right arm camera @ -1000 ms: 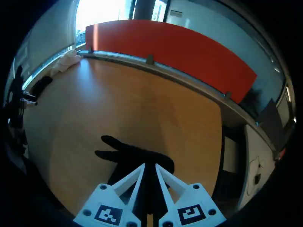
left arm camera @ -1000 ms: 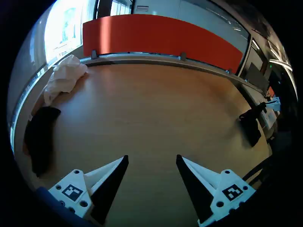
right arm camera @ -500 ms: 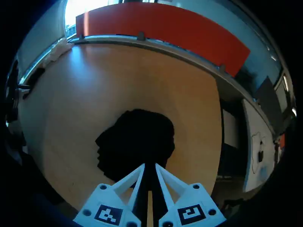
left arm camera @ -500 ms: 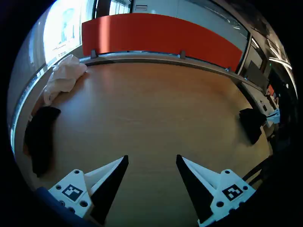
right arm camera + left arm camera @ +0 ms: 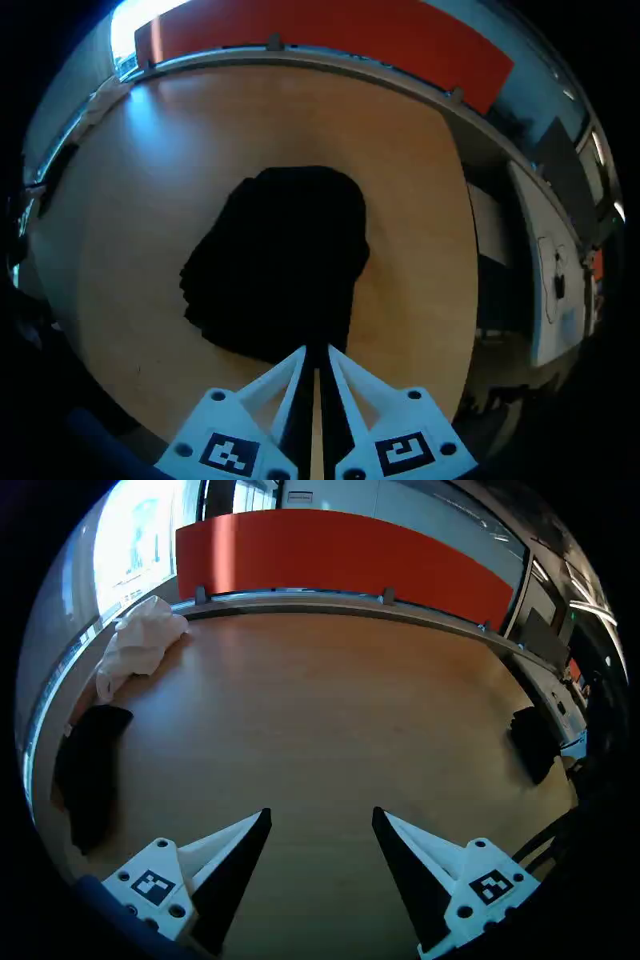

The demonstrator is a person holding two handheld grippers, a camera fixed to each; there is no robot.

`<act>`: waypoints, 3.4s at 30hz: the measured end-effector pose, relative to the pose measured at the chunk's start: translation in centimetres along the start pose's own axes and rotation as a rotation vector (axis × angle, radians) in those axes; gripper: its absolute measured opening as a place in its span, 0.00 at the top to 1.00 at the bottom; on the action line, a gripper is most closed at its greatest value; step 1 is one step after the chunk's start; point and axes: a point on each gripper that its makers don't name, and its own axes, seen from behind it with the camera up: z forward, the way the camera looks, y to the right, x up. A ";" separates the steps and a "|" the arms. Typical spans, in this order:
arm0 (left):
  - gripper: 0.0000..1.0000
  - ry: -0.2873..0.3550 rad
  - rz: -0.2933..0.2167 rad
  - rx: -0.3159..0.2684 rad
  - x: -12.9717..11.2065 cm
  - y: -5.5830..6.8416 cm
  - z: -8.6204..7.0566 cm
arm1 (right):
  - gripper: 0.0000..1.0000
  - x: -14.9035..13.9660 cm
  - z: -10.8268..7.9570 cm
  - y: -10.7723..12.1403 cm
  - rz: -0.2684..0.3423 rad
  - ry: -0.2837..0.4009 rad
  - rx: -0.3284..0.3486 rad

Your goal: Fold towel

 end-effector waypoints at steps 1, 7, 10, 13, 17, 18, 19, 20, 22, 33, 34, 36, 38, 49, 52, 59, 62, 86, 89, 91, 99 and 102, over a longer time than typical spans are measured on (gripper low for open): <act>0.07 0.000 0.000 0.001 0.0 -0.1 0.0 | 0.96 -0.2 0.2 0.1 0.007 -0.004 -0.001; 0.06 -0.001 0.000 0.006 -0.2 -0.3 -0.2 | 0.96 -1.2 1.1 0.5 0.039 -0.033 -0.013; 0.07 0.000 0.001 0.007 -0.2 -0.4 -0.2 | 0.96 -1.5 1.5 0.6 0.047 -0.048 -0.018; 0.06 0.000 0.002 0.009 -0.3 -0.5 -0.3 | 0.97 -1.8 2.0 0.6 0.054 -0.059 -0.022; 0.06 0.000 0.005 0.011 -0.4 -0.5 -0.3 | 0.96 -2.0 2.7 0.5 0.065 -0.070 -0.029; 0.06 0.000 0.006 0.011 -0.4 -0.5 -0.3 | 0.96 -2.1 2.8 0.5 0.068 -0.073 -0.031; 0.06 0.000 0.006 0.011 -0.4 -0.6 -0.3 | 0.96 -2.2 3.0 0.5 0.073 -0.074 -0.032; 0.06 0.001 0.006 0.011 -0.3 -0.6 -0.3 | 0.97 -2.2 3.1 0.5 0.077 -0.075 -0.034; 0.07 0.002 0.006 0.012 -0.3 -0.6 -0.3 | 0.97 -2.4 3.3 0.5 0.087 -0.076 -0.038; 0.07 0.011 0.010 0.015 0.0 -1.1 -0.6 | 0.91 -2.4 3.0 0.6 0.117 -0.049 -0.054; 0.07 0.012 0.010 0.013 0.1 -1.1 -0.6 | 0.90 -2.3 2.8 0.6 0.115 -0.044 -0.055; 0.07 0.014 0.011 0.011 0.2 -1.1 -0.7 | 0.88 -2.2 2.4 0.5 0.112 -0.033 -0.057; 0.07 0.016 0.015 0.011 0.2 -1.2 -0.7 | 0.84 -2.1 1.8 0.8 0.109 -0.022 -0.072; 0.07 0.034 0.026 0.005 0.9 -1.4 -0.8 | 0.30 -0.9 -0.1 0.6 0.110 0.050 -0.109; 0.07 0.039 0.033 0.004 1.0 -1.5 -0.8 | 0.11 -0.2 -0.4 0.2 0.113 0.075 -0.111; 0.07 0.053 0.039 -0.004 1.5 -1.5 -0.8 | 0.03 0.7 -0.8 -0.7 0.115 0.109 -0.112; 0.06 0.059 0.036 -0.006 1.6 -1.6 -0.8 | 0.03 1.1 -1.1 -1.0 0.117 0.123 -0.115; 0.07 0.201 0.059 0.000 6.4 -3.0 -0.8 | 0.03 14.2 -7.8 -7.9 0.159 0.628 -0.106; 0.07 0.229 0.063 0.011 7.1 -3.4 -1.0 | 0.03 15.6 -8.5 -8.8 0.161 0.676 -0.100; 0.06 0.252 0.058 0.021 7.7 -3.7 -1.1 | 0.03 16.5 -9.0 -9.1 0.173 0.711 -0.102; 0.06 0.336 0.015 0.034 9.7 -4.2 -1.7 | 0.03 21.8 -12.7 -10.8 0.251 0.894 -0.090; 0.07 0.366 0.018 0.035 10.4 -4.3 -2.0 | 0.03 23.5 -14.1 -11.7 0.249 0.956 -0.090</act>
